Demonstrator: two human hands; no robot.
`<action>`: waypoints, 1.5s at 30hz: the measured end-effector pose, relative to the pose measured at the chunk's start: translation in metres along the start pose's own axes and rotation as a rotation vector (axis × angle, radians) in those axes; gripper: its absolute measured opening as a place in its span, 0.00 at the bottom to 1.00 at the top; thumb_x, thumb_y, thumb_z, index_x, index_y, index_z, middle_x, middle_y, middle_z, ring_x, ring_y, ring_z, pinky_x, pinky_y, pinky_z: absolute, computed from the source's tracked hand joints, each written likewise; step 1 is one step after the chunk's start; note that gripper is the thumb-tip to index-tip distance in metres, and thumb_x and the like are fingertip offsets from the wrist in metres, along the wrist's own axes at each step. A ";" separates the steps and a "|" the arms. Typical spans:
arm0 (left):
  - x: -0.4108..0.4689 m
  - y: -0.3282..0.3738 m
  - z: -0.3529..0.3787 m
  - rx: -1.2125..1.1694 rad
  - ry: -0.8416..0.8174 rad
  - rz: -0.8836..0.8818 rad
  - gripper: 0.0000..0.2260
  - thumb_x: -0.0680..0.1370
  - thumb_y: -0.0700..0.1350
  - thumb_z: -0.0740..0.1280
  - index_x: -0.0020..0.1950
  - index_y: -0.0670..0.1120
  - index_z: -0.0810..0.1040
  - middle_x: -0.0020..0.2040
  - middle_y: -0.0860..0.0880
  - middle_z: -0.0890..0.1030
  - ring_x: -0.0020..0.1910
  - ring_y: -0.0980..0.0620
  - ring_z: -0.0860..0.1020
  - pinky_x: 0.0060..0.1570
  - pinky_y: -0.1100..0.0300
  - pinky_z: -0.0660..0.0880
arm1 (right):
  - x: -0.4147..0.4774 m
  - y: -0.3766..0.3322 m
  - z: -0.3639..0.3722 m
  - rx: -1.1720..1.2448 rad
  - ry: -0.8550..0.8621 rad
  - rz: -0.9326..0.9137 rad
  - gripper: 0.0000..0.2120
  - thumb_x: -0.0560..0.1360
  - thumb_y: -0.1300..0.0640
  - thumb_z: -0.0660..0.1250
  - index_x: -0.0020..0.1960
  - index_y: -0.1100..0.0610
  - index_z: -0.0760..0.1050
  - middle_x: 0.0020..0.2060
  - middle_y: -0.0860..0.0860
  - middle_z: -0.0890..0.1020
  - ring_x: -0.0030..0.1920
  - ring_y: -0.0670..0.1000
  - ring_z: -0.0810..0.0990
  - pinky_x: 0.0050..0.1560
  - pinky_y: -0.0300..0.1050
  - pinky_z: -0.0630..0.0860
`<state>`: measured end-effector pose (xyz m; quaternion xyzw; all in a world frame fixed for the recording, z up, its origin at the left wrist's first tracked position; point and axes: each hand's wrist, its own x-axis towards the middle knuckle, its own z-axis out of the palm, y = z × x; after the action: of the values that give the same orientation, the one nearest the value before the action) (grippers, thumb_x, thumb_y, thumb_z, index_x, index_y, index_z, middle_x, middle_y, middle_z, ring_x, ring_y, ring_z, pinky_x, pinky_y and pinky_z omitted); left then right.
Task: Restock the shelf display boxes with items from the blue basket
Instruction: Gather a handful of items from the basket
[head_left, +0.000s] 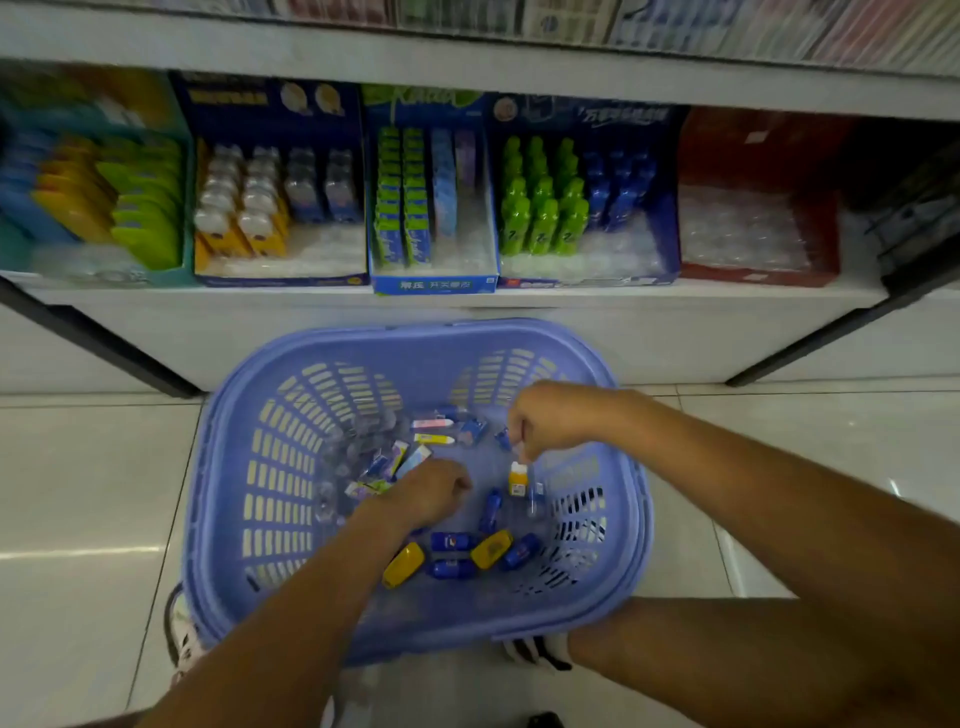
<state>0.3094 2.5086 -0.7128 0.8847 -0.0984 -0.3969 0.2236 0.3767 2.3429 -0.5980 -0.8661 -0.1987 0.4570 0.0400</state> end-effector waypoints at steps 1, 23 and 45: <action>0.002 -0.007 0.012 0.017 -0.071 -0.003 0.13 0.80 0.39 0.60 0.63 0.40 0.75 0.62 0.41 0.76 0.58 0.45 0.74 0.56 0.55 0.70 | 0.017 -0.002 0.020 0.009 -0.087 0.010 0.15 0.76 0.57 0.68 0.58 0.66 0.77 0.53 0.62 0.80 0.50 0.61 0.78 0.53 0.51 0.75; 0.041 -0.027 0.066 0.102 -0.250 -0.132 0.14 0.77 0.46 0.64 0.59 0.38 0.76 0.58 0.38 0.78 0.57 0.41 0.77 0.50 0.55 0.72 | 0.113 0.022 0.159 -0.352 -0.317 -0.020 0.05 0.72 0.62 0.70 0.42 0.61 0.74 0.32 0.53 0.67 0.39 0.54 0.72 0.43 0.47 0.71; -0.046 0.074 -0.091 -1.303 -0.024 0.331 0.12 0.74 0.51 0.66 0.33 0.50 0.82 0.27 0.51 0.67 0.24 0.55 0.65 0.26 0.64 0.67 | -0.055 0.045 -0.043 1.001 0.239 -0.518 0.16 0.70 0.75 0.67 0.54 0.60 0.76 0.47 0.52 0.82 0.48 0.47 0.82 0.50 0.37 0.78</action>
<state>0.3471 2.4886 -0.5944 0.5376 0.0244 -0.3453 0.7689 0.3978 2.2860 -0.5418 -0.7104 -0.1578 0.3695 0.5778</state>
